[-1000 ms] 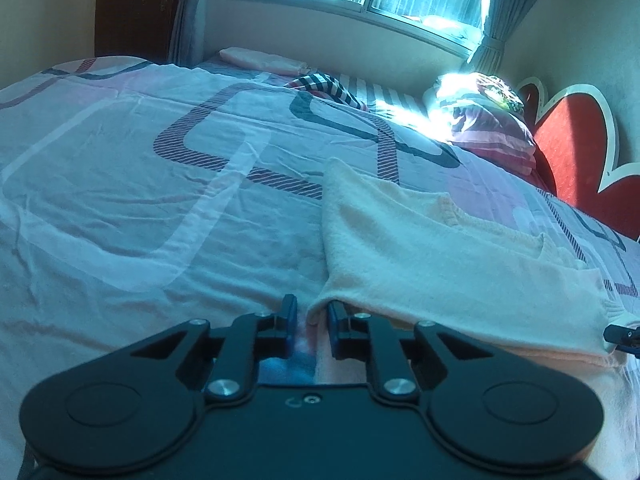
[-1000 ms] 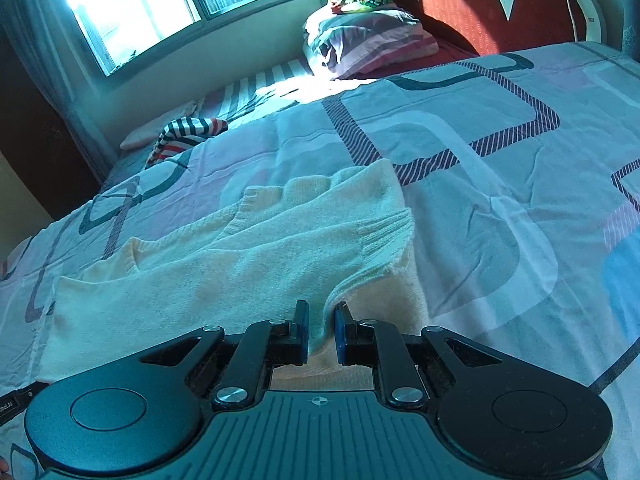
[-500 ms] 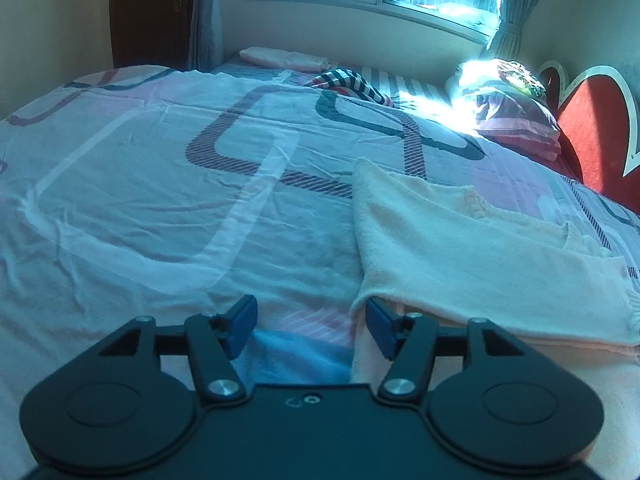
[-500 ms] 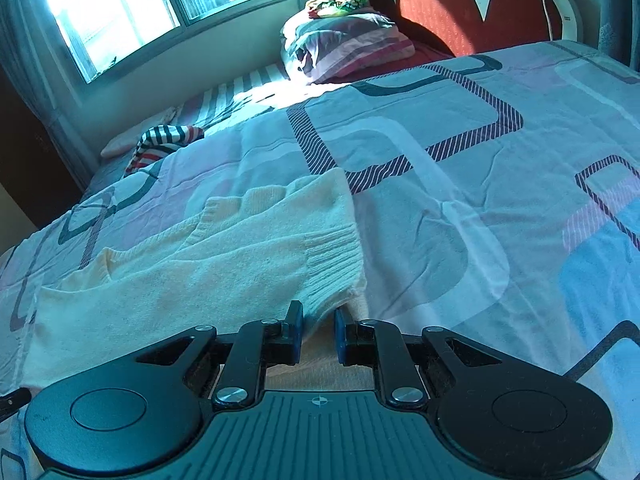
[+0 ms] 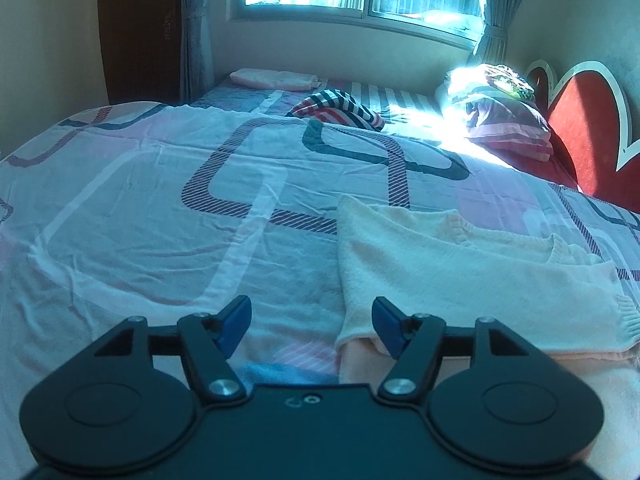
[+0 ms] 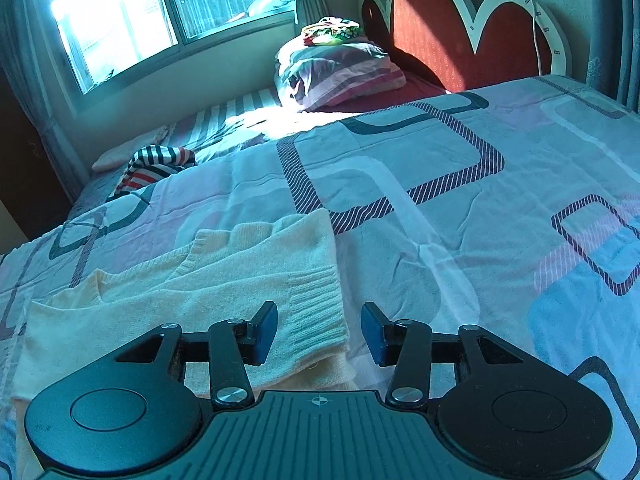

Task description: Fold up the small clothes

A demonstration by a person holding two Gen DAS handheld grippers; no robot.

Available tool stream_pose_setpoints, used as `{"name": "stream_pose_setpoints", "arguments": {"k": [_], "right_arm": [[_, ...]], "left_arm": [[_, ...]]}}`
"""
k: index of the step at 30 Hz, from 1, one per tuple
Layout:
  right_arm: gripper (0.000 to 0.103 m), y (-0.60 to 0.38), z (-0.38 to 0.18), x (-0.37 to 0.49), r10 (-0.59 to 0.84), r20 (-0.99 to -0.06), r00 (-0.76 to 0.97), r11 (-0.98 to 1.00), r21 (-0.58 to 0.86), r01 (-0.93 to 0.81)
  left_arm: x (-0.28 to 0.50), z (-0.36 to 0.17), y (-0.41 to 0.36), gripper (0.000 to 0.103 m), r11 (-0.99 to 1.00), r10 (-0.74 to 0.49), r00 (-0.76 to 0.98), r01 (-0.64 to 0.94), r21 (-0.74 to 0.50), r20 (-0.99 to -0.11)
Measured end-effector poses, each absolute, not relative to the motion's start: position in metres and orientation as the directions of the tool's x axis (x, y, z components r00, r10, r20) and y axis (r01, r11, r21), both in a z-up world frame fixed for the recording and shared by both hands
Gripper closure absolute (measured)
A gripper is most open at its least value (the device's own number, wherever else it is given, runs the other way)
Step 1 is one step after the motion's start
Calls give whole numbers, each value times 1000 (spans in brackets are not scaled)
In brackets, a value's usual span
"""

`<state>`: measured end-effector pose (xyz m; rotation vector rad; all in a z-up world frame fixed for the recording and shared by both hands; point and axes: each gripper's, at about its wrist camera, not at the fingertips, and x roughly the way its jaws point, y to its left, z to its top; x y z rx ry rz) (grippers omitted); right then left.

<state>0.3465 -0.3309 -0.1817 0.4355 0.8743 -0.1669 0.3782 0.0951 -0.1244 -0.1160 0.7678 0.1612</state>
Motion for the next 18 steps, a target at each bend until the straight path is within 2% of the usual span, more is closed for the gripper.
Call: {"name": "stream_pose_setpoints", "arguments": {"k": [12, 18], "right_arm": [[57, -331, -197, 363, 48, -796, 603, 901, 296, 319], [57, -326, -206, 371, 49, -802, 595, 907, 286, 310]], "left_arm": [[410, -129, 83, 35, 988, 106, 706, -153, -6, -700], [437, -148, 84, 34, 988, 105, 652, -155, 3, -751]]}}
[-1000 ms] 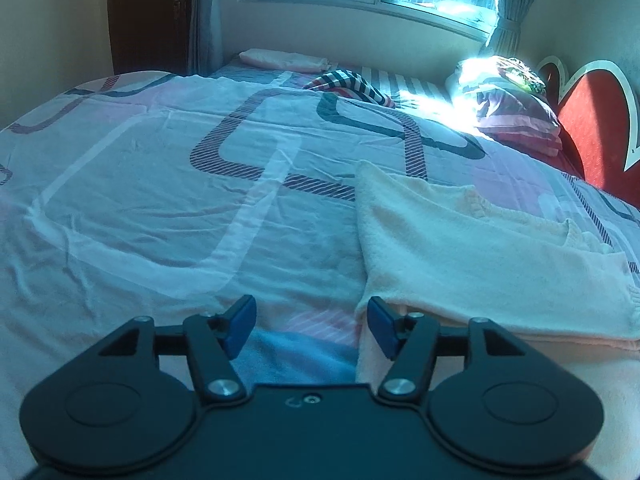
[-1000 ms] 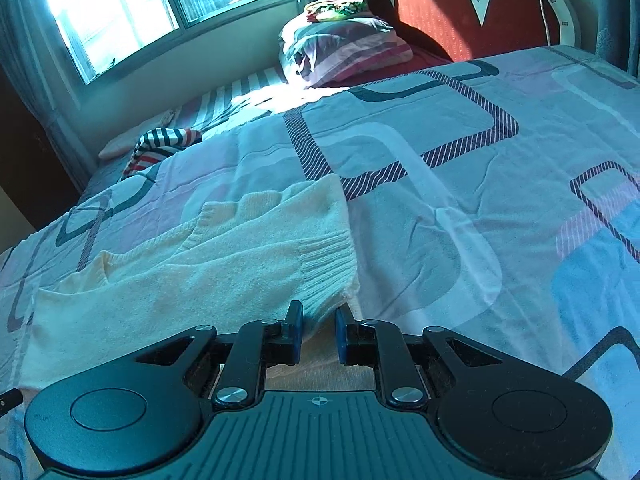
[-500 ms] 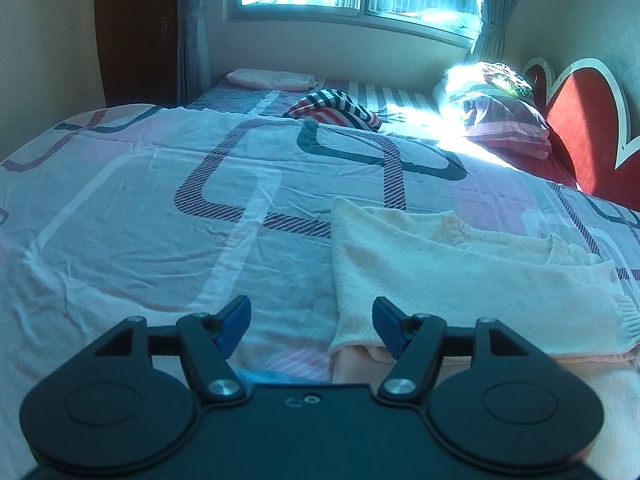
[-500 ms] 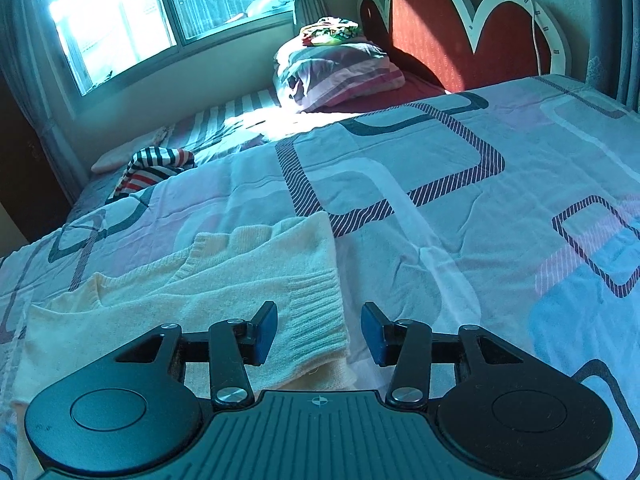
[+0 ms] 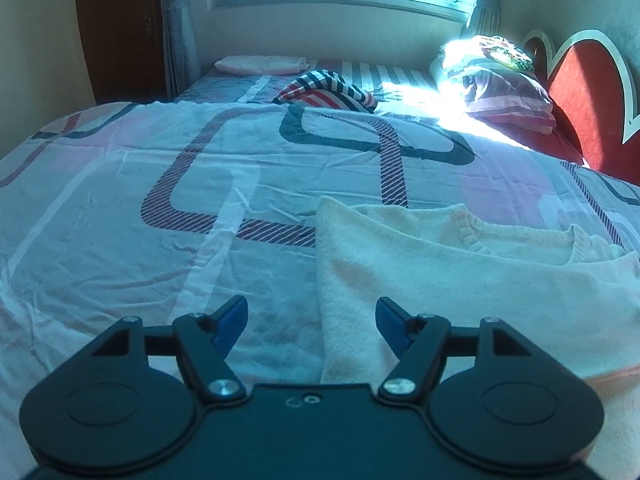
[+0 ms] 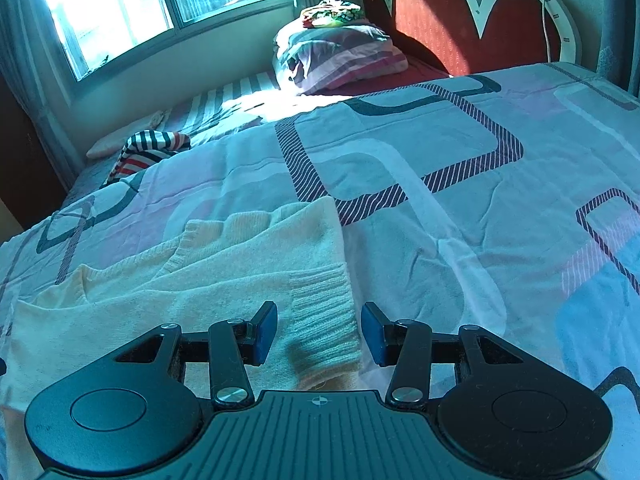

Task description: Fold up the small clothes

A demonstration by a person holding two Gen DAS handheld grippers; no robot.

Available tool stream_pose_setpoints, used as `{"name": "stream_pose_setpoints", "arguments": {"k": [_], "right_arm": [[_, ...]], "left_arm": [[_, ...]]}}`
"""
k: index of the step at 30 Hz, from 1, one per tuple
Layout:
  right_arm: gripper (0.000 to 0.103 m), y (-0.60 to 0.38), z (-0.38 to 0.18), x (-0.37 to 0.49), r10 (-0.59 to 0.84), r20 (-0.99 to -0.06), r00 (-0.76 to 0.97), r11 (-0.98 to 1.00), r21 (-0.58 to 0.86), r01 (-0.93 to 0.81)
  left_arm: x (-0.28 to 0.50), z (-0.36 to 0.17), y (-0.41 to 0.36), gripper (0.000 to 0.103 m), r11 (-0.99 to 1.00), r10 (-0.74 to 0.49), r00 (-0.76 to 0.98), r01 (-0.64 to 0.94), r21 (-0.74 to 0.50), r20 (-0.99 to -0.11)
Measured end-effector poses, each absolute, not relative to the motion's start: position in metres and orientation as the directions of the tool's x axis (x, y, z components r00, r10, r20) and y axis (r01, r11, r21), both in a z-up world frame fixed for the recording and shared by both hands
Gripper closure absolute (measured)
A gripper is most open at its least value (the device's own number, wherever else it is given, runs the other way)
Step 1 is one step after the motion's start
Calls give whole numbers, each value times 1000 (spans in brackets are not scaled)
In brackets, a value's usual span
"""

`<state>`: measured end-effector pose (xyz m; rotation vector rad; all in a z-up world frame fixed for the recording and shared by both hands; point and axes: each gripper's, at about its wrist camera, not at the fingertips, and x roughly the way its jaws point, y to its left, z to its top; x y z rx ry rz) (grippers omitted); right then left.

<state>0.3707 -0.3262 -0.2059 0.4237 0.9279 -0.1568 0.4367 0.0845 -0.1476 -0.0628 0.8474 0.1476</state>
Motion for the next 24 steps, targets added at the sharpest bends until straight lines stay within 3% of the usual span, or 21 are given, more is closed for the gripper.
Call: {"name": "stream_pose_setpoints", "arguments": {"k": [8, 10, 11, 13, 15, 19, 24], "right_arm": [[57, -313, -210, 379, 68, -795, 603, 929, 270, 252], [67, -313, -212, 380, 68, -793, 605, 930, 270, 250], [78, -313, -213, 381, 65, -796, 602, 929, 268, 254], [81, -317, -215, 381, 73, -796, 600, 923, 282, 262], [87, -319, -214, 380, 72, -789, 610, 919, 290, 266], [89, -319, -205, 379, 82, -757, 649, 923, 303, 237], [89, -324, -218, 383, 63, -789, 611, 930, 268, 250]], "left_arm": [[452, -168, 89, 32, 987, 45, 632, -146, -62, -774], [451, -169, 91, 36, 986, 11, 651, -132, -99, -759], [451, -170, 92, 43, 984, 3, 657, -135, -114, -754], [449, -169, 94, 74, 980, -25, 676, -130, -153, -736], [445, -166, 95, 92, 977, -16, 699, -141, -160, -715], [440, -165, 108, 97, 956, -1, 724, -202, -213, -690], [440, -170, 114, 98, 953, 22, 719, -225, -202, -694]]}}
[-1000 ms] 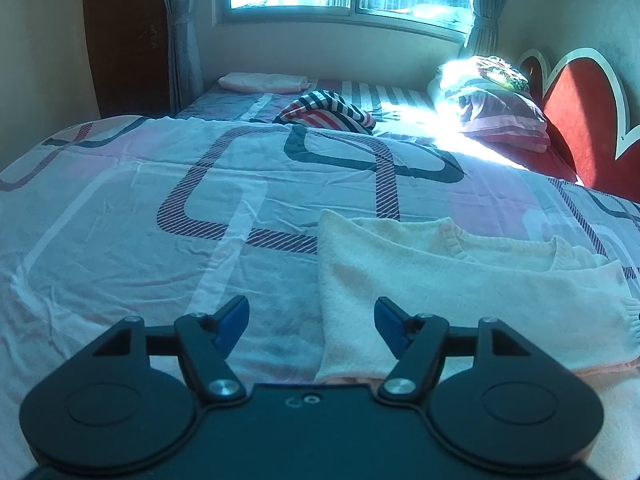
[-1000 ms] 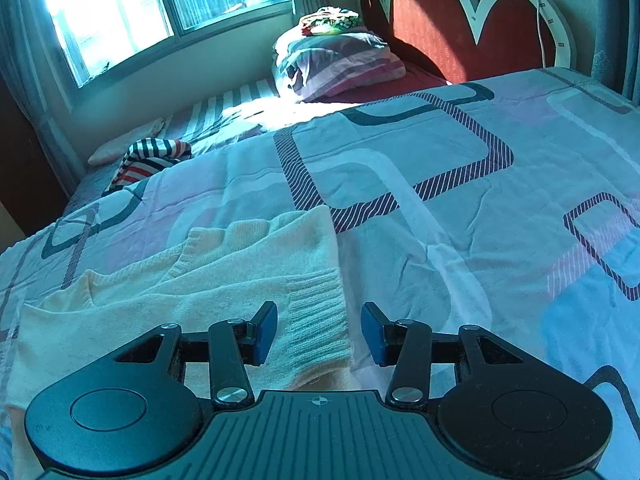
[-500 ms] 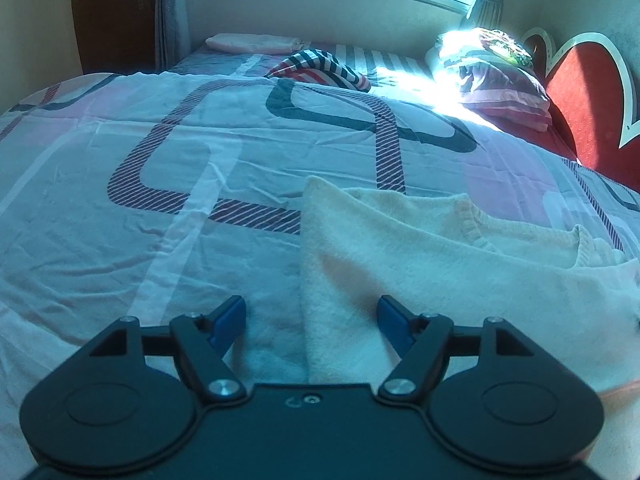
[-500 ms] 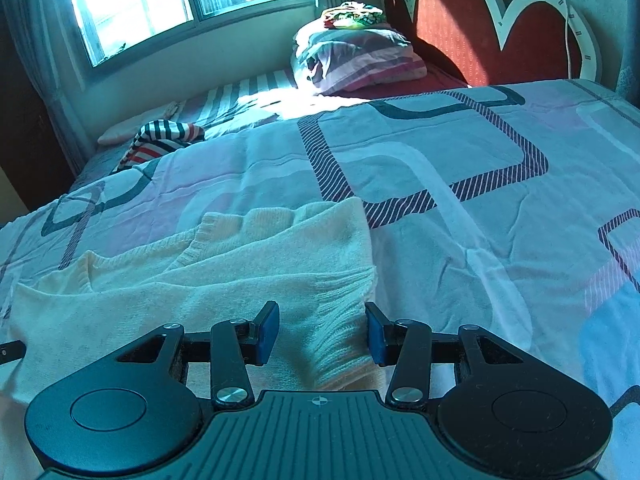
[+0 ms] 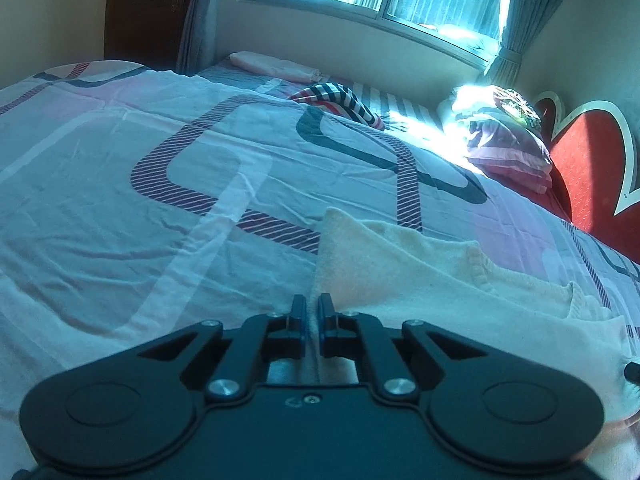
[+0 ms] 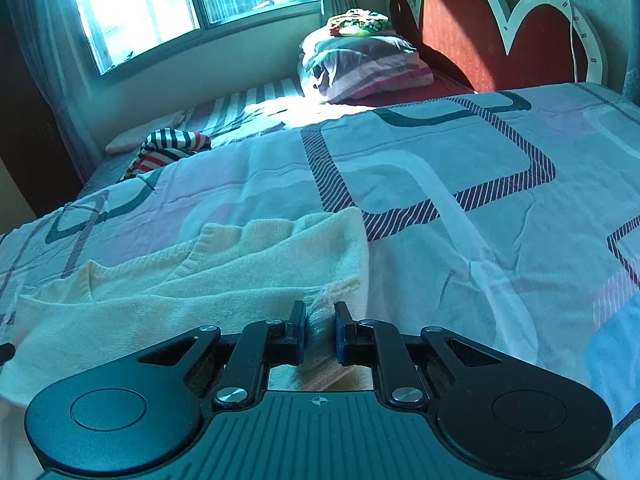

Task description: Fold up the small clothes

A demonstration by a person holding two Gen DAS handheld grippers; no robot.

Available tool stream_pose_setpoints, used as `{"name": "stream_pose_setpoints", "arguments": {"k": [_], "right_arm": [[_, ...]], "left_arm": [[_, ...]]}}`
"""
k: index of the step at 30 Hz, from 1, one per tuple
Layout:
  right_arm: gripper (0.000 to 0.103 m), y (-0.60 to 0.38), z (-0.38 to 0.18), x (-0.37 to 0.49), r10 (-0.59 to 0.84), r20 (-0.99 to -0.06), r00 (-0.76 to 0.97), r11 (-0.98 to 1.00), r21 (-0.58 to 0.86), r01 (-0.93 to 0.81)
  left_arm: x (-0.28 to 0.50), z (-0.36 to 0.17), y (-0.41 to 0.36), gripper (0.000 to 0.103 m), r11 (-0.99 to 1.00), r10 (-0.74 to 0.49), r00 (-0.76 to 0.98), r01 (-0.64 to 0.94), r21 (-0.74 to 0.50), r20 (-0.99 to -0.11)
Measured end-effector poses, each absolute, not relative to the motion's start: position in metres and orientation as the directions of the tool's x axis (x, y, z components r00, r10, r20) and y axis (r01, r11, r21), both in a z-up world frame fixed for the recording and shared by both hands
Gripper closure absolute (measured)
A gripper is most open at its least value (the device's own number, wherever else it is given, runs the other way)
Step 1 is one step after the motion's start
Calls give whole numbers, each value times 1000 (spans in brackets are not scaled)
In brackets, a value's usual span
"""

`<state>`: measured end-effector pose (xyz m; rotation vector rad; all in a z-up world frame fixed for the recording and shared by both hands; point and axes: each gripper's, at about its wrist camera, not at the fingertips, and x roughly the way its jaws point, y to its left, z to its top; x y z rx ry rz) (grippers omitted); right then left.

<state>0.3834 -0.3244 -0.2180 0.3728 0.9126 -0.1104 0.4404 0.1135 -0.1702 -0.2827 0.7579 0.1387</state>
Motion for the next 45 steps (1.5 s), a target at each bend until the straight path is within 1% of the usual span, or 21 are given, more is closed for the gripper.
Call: {"name": "stream_pose_setpoints", "arguments": {"k": [1, 3, 5, 7, 9, 10, 11, 13, 15, 20, 22, 24, 26, 28, 30, 35, 40, 42, 45], "right_arm": [[88, -327, -218, 381, 41, -792, 610, 929, 255, 268], [84, -329, -214, 378, 12, -789, 614, 930, 235, 283], [84, -328, -206, 373, -18, -773, 634, 935, 212, 285], [84, -326, -197, 370, -2, -753, 657, 936, 230, 267], [84, -319, -192, 370, 32, -745, 667, 942, 245, 229], [84, -314, -192, 370, 43, -746, 664, 946, 245, 214], [84, -311, -193, 371, 56, -750, 659, 948, 247, 201], [84, -303, -198, 372, 84, -767, 636, 952, 251, 177], [84, -299, -202, 370, 69, -778, 625, 958, 226, 176], [84, -302, -214, 370, 24, -815, 579, 974, 149, 169], [84, -307, -211, 370, -23, -826, 563, 969, 119, 215], [84, -315, -205, 364, -13, -820, 573, 953, 164, 255], [84, -317, -194, 354, -7, -800, 600, 950, 182, 255], [84, -313, -184, 345, 7, -782, 623, 954, 192, 231], [84, -307, -178, 337, 47, -776, 629, 955, 220, 199], [84, -277, -179, 320, 128, -787, 604, 961, 250, 123], [84, -244, -189, 303, 213, -803, 557, 960, 278, 32], [84, -233, -192, 297, 225, -810, 542, 965, 262, -10], [84, -233, -199, 285, 201, -824, 530, 975, 219, -29]], "left_arm": [[440, -171, 114, 99, 955, 25, 721, -223, -197, -693], [440, -170, 114, 99, 959, 38, 717, -221, -176, -696], [438, -166, 113, 96, 962, 42, 712, -218, -164, -700], [429, -156, 111, 83, 960, 41, 736, -215, -177, -675], [424, -146, 102, 83, 968, 35, 757, -187, -166, -652], [423, -144, 97, 80, 973, 20, 760, -163, -162, -649], [424, -143, 92, 80, 976, 1, 757, -142, -164, -653], [427, -147, 80, 77, 980, -43, 731, -102, -171, -681], [428, -157, 71, 73, 985, -54, 702, -81, -155, -710], [424, -168, 62, 73, 995, -30, 699, -46, -87, -715], [423, -165, 63, 73, 994, -30, 686, -53, -91, -727], [419, -157, 66, 72, 992, -37, 675, -67, -111, -737], [411, -151, 65, 67, 992, -39, 681, -60, -108, -731], [400, -146, 61, 59, 995, -38, 687, -44, -93, -726], [389, -145, 57, 57, 996, -47, 683, -27, -90, -729], [366, -151, 42, 56, 993, -96, 642, 7, -120, -761], [348, -161, 25, 55, 994, -101, 629, 33, -103, -771], [342, -163, 22, 54, 995, -91, 630, 33, -90, -771], [331, -167, 31, 53, 997, -67, 632, 10, -78, -772]]}}
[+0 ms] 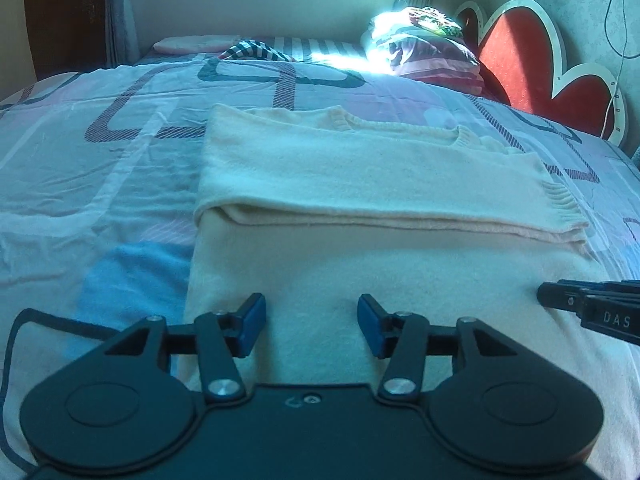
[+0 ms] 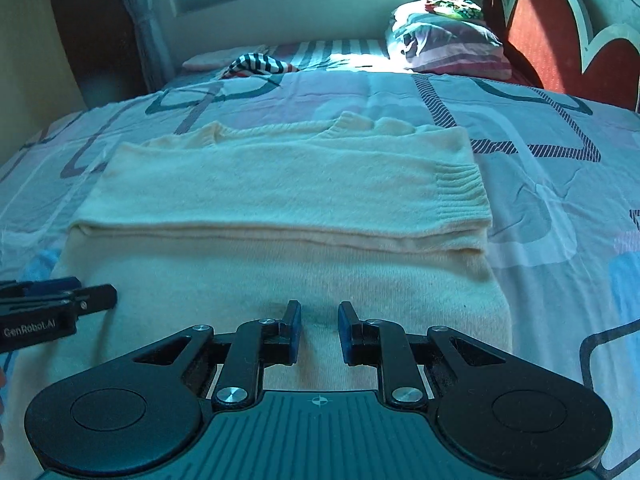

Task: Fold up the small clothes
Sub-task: 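Open both grippers and lift them off the folded sweater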

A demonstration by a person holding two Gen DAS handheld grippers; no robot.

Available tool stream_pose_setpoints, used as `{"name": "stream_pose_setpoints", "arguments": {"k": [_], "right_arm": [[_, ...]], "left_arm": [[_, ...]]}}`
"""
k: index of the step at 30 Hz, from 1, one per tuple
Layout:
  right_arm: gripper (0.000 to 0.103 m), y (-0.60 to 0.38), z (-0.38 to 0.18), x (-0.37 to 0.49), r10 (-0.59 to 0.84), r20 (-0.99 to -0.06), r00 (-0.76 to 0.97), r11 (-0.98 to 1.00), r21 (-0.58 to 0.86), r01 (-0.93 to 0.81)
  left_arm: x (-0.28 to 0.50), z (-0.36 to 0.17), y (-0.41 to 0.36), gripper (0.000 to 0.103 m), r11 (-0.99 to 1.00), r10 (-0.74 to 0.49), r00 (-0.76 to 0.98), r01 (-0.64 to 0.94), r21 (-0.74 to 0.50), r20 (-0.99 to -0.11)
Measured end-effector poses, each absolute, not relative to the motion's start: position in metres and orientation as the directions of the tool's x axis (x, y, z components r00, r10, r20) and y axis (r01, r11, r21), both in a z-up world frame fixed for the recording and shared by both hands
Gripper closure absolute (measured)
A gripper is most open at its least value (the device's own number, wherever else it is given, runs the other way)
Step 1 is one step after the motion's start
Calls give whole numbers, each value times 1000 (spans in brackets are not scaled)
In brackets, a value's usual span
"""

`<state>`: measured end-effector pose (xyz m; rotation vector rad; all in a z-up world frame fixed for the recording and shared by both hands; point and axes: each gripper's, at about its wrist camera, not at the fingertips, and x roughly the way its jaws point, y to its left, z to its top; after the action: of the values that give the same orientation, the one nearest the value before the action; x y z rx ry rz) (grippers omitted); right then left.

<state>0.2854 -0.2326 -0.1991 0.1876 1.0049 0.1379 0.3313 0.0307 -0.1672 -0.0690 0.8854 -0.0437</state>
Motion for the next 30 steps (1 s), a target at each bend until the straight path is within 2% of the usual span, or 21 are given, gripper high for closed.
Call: {"name": "stream_pose_setpoints", "arguments": {"k": [4, 8, 12, 15, 19, 24, 30], "right_arm": [[84, -254, -202, 272, 151, -832, 533, 983, 185, 11], [83, -265, -194, 261, 171, -832, 527, 978, 209, 14], [83, -259, -177, 244, 240, -805, 543, 963, 269, -27], [83, -244, -168, 234, 286, -785, 549, 954, 288, -85], [81, -228, -166, 223, 335, -780, 529, 941, 309, -139], [62, -224, -177, 210, 330, -799, 502, 944, 281, -173], [62, -241, -188, 199, 268, -820, 505, 963, 218, -157]], "left_arm": [[319, -165, 43, 51, 998, -33, 629, -17, -57, -777], [311, -159, 41, 52, 997, -4, 616, -62, -53, -788], [295, -149, 22, 50, 996, -32, 619, -42, -74, -785], [284, -146, -1, 44, 997, -59, 617, 4, -72, -785], [275, -149, -24, 44, 999, -52, 604, 30, -42, -795], [268, -160, -27, 43, 999, -17, 581, -15, -32, -813], [259, -161, -27, 42, 1000, 25, 587, -26, 12, -810]]}}
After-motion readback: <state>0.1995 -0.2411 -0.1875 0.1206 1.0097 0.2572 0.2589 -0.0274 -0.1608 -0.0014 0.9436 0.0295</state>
